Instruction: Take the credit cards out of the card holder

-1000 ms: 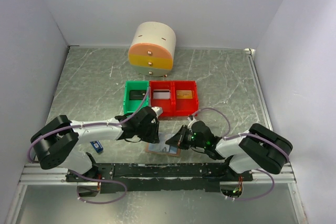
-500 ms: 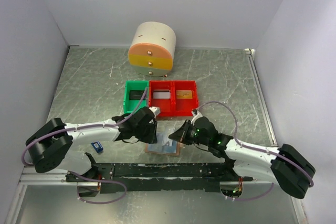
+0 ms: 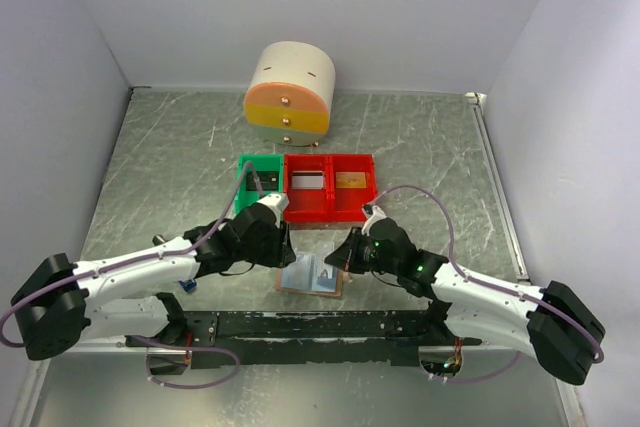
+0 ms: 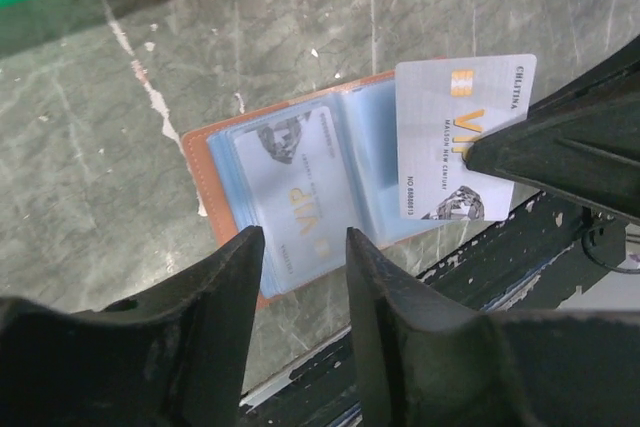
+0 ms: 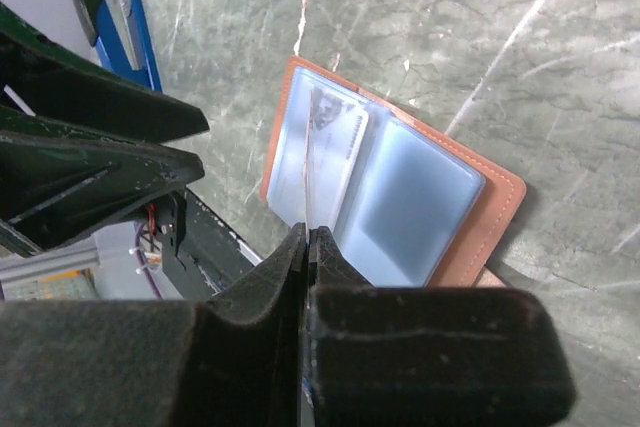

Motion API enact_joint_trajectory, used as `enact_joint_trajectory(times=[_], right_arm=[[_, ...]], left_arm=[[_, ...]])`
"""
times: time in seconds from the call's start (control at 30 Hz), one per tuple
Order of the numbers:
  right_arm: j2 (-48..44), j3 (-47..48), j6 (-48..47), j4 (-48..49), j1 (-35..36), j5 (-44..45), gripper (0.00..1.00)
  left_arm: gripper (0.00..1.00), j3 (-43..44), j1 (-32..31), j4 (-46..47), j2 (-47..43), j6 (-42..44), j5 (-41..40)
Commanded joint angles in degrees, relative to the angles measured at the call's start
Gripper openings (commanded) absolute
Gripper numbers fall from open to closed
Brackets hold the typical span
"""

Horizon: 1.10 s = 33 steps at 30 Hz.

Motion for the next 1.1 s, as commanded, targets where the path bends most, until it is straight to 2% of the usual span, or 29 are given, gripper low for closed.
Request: enact_joint_trajectory(times=[0.0,0.13,0.27,0.47,0.67,0.83,1.0,1.07], right_arm=[[-2.2,1.8,-3.9,1.3,1.0,0.2,0.0],[-3.9,5.3,-10.1,-4.2,2.8,4.2,0.0],[-4.8,8.6,-16.0,-7.4,5.0,8.7,0.0],[-4.5,11.8,-22.0,-6.9,8.6,12.5,0.0],[-3.8,13.5,-31.9,-4.7,18.5,22.0,0.0],[1.6,17.1,-41.7,-6.8,25.6,30.3,0.0],[10.1,25.4,-44.7,-15.6,25.6,39.3,0.0],[13.3,29.8,-46.5,-19.7,23.2,41.5,0.0]], left_arm=[[0.56,-0.6,-0.2,-4.8,-3.5,-2.0,-7.0],[0.82,1.6,0.2,-11.6,-6.0,-2.1,-10.9],[0.95,5.6,2.2,-14.9,-10.4,-1.7,-9.7],[1.0,12.8,8.4,-22.4,-11.3,2.7,-8.9],[1.0,18.9,22.0,-29.6,-7.8,11.6,-5.3],[1.0,19.2,29.8,-26.6,-10.9,15.9,-5.7],[1.0,15.3,32.7,-24.0,-13.3,16.2,-11.0],[1.0,13.5,32.8,-22.7,-14.8,16.3,-13.4]])
